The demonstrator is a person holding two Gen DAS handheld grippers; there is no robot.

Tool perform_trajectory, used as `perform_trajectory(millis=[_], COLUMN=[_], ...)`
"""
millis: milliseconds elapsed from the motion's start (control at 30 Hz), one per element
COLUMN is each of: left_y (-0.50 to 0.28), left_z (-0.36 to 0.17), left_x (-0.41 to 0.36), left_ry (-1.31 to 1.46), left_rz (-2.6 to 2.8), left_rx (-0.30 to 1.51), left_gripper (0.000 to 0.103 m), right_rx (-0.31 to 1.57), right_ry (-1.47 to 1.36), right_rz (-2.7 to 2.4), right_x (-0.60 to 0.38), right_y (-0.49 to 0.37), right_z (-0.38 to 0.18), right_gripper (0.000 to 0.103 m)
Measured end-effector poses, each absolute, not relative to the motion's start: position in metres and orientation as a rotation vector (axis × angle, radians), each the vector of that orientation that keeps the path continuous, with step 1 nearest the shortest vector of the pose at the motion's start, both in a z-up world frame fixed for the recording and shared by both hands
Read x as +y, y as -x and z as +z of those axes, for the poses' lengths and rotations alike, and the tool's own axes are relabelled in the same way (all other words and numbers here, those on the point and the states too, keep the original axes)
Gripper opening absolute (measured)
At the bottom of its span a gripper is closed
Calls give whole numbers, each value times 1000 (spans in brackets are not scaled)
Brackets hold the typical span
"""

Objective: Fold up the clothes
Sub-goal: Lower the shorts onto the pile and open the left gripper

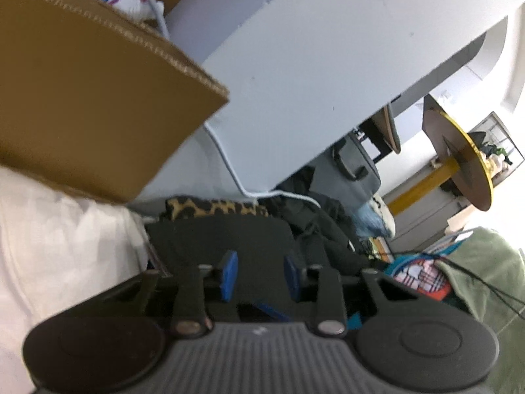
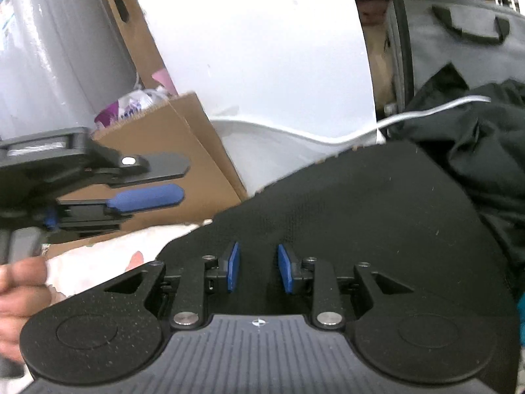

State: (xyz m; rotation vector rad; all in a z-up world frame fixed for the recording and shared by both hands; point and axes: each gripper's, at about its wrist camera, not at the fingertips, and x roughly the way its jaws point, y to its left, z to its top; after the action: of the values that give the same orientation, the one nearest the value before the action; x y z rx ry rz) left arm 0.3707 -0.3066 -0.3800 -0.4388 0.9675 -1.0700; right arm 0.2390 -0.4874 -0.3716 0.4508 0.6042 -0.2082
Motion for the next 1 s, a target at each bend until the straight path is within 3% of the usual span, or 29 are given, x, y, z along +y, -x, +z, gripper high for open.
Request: perform_trajectory(millis=[133,233,500,567,1000], left_y=[-359,-351,-338,-337,-333], left_z=[-387,-393,-403,-409,-436], left_x=[-310,-310,-311,-311,-308], left_ry=[412,386,351,342,288], left_rz=[-1072,-1036,-1002,-982,-923], left_rx=[984,984,987,985,948], left_gripper=[27,15,11,4,3], right_rx=[605,585,574,580,579], right_ry=[-439,-426,-407,-410,-403], right_rz=[-200,-199,-192,-194,-356], right_x=[-486,-484,-483,-484,-508], right_y=[-244,-242,-243,-242,-200], right_z=[-383,-389,-393,-391,-380], right_gripper=[33,33,33,33,34])
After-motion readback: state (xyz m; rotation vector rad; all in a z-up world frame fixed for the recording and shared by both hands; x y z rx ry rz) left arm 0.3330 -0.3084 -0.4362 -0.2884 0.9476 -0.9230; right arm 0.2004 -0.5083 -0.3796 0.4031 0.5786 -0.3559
